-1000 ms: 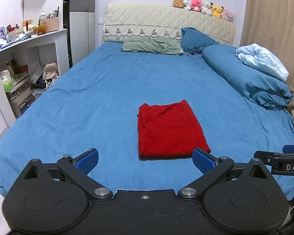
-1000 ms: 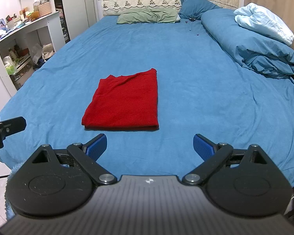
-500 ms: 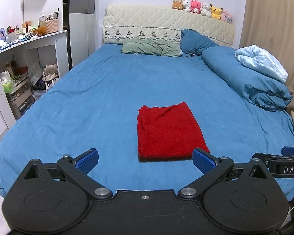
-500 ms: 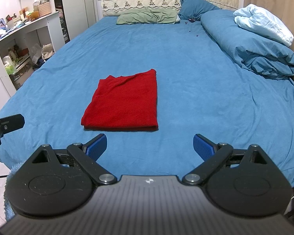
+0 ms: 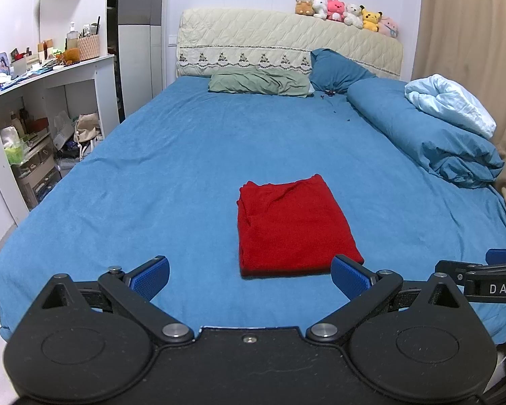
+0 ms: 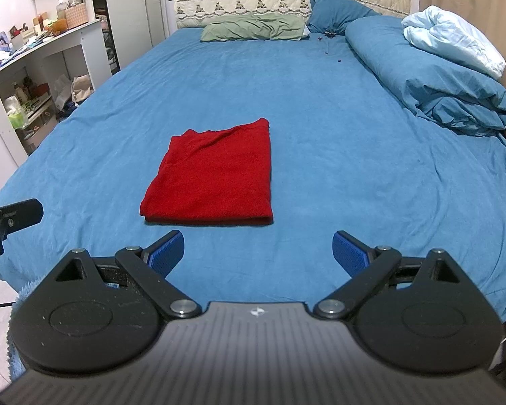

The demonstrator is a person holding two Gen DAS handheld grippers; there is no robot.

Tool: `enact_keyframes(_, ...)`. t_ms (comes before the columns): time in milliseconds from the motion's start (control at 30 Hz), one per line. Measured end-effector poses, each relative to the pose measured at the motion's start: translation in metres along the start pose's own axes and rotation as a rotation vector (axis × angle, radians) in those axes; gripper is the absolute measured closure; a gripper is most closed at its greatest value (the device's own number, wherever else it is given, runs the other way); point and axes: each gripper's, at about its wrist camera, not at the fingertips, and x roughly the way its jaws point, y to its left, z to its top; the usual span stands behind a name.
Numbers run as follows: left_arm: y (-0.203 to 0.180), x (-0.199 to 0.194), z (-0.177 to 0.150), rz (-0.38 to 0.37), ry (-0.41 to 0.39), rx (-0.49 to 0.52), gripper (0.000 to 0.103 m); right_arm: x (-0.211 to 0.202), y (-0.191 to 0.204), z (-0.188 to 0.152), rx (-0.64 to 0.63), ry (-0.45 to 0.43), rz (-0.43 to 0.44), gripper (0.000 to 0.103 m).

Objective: Fold small clothes

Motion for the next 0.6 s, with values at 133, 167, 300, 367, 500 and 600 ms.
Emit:
enact_keyframes(133,-0.0004,0.0004,-0.0009,0.001,-0.004,-0.003,0.0,0.0001,0.0,0.0002,0.002,-0.001,0.001,0.0)
enact_keyframes(167,-0.0001,0.0003,-0.0009,-0.003,-0.005,-0.005,0.0,0.0,0.0,0.0002,0.002,-0.002,0.0,0.0)
enact_keyframes(300,0.0007,-0.0033,-0.0009,-0.01,-0.037,-0.014,0.0,0.0013,0.002,0.0001,0.004,-0.005,0.0,0.0)
enact_keyframes(367,0.0011,-0.0038,0.0004,-0.007,-0.049,-0.016,0.0,0.0025,0.0031,0.0007,0.003,-0.006,-0.001,0.0)
enact_keyframes(500,0.0025,-0.0019,0.0017,0.004,-0.054,-0.021,0.0,0.0038,0.0037,0.0014,0.005,-0.006,-0.002,0.0)
enact_keyframes(600,0.0028,-0.001,0.0026,0.014,-0.066,-0.008,0.0,0.0047,0.0053,0.0016,0.007,-0.004,-0.003,0.0)
